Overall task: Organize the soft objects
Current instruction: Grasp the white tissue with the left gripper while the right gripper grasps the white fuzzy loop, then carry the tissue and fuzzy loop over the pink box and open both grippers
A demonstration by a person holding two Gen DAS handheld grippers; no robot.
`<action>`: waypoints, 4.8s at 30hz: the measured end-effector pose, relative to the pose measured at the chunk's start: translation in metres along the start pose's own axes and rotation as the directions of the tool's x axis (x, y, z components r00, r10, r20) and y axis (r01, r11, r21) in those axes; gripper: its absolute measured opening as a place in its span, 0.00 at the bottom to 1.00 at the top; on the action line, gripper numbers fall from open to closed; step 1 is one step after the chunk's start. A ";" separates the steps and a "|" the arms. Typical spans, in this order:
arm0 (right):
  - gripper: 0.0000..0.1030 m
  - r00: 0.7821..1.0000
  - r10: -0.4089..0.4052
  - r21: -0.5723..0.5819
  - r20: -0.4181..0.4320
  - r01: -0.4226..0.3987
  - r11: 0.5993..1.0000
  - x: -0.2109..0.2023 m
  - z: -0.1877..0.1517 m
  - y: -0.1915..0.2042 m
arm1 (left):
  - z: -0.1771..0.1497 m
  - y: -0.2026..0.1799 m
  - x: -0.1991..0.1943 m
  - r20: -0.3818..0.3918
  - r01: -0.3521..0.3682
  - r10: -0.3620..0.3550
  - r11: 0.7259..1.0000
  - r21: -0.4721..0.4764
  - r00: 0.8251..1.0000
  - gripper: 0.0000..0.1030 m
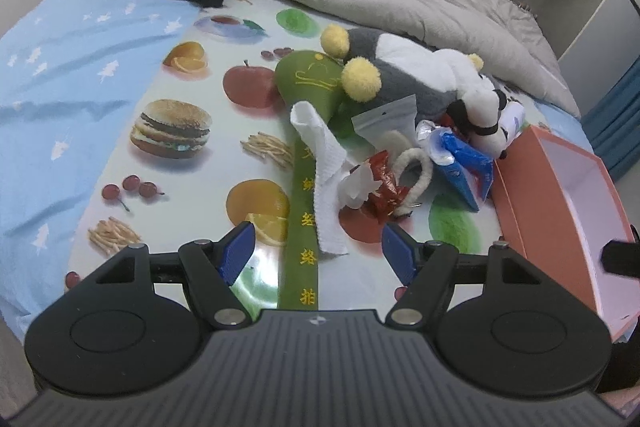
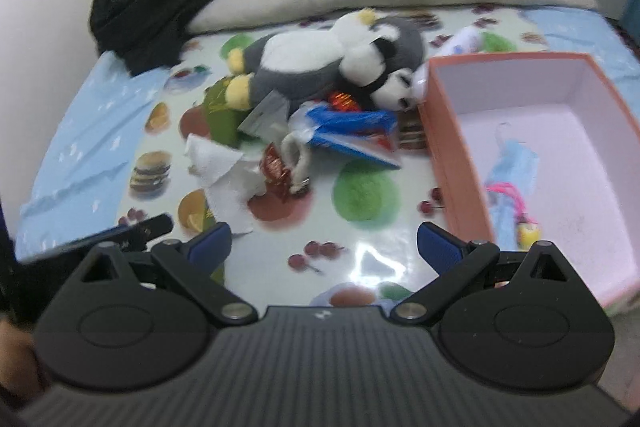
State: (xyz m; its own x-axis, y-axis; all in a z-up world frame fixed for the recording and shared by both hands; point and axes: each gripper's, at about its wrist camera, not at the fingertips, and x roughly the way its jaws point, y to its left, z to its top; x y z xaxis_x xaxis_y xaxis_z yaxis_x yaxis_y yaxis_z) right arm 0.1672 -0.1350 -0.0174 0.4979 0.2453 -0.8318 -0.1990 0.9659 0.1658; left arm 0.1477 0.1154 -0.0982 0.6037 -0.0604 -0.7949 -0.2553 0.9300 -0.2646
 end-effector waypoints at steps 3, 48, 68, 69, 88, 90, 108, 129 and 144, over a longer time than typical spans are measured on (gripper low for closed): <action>0.98 1.000 0.021 0.008 -0.020 -0.021 1.000 0.023 0.002 -0.003 | 0.003 0.004 0.016 -0.019 0.000 0.000 1.000 -0.012 1.000 0.72; 0.10 0.968 0.249 0.174 0.013 -0.248 0.953 0.182 0.042 -0.026 | 0.050 -0.002 0.112 0.007 0.057 -0.057 0.998 -0.032 0.998 0.08; 0.10 0.992 0.119 0.118 0.040 -0.123 0.985 0.088 -0.020 -0.032 | 0.006 -0.026 0.023 0.047 0.068 -0.070 0.997 0.049 0.996 0.07; 0.10 0.992 0.116 0.122 0.040 -0.120 0.985 0.084 -0.024 -0.033 | 0.003 -0.027 0.019 0.047 0.072 -0.075 0.996 0.051 0.996 0.07; 0.10 0.991 0.060 0.129 0.119 -0.075 0.989 0.010 -0.080 -0.037 | -0.053 -0.065 -0.036 0.020 0.168 -0.171 0.979 0.118 0.985 0.08; 0.10 0.988 0.056 0.129 0.145 -0.074 0.989 0.000 -0.080 -0.038 | -0.051 -0.075 -0.041 0.024 0.185 -0.190 0.973 0.138 0.981 0.08; 0.10 0.926 -0.037 0.172 0.375 -0.030 0.985 -0.094 -0.041 -0.096 | -0.004 -0.192 -0.087 0.091 0.329 -0.368 0.898 0.291 0.925 0.08; 0.10 0.929 -0.194 0.332 0.314 0.084 0.939 -0.068 -0.035 -0.213 | -0.002 -0.326 0.011 -0.105 0.401 -0.394 0.820 0.408 0.913 0.08; 0.13 0.978 -0.189 0.402 0.091 0.137 0.905 0.029 -0.040 -0.276 | -0.018 -0.371 0.132 -0.277 0.388 -0.290 0.814 0.433 0.916 0.09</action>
State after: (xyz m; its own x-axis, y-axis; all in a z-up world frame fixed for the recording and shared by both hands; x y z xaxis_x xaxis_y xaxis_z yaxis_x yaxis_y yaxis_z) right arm 0.2026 -0.3982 -0.1089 0.6013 0.0653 -0.7964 0.2273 0.9415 0.2488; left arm 0.3084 -0.2443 -0.1145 0.4183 -0.4257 -0.8024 0.3536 0.8900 -0.2878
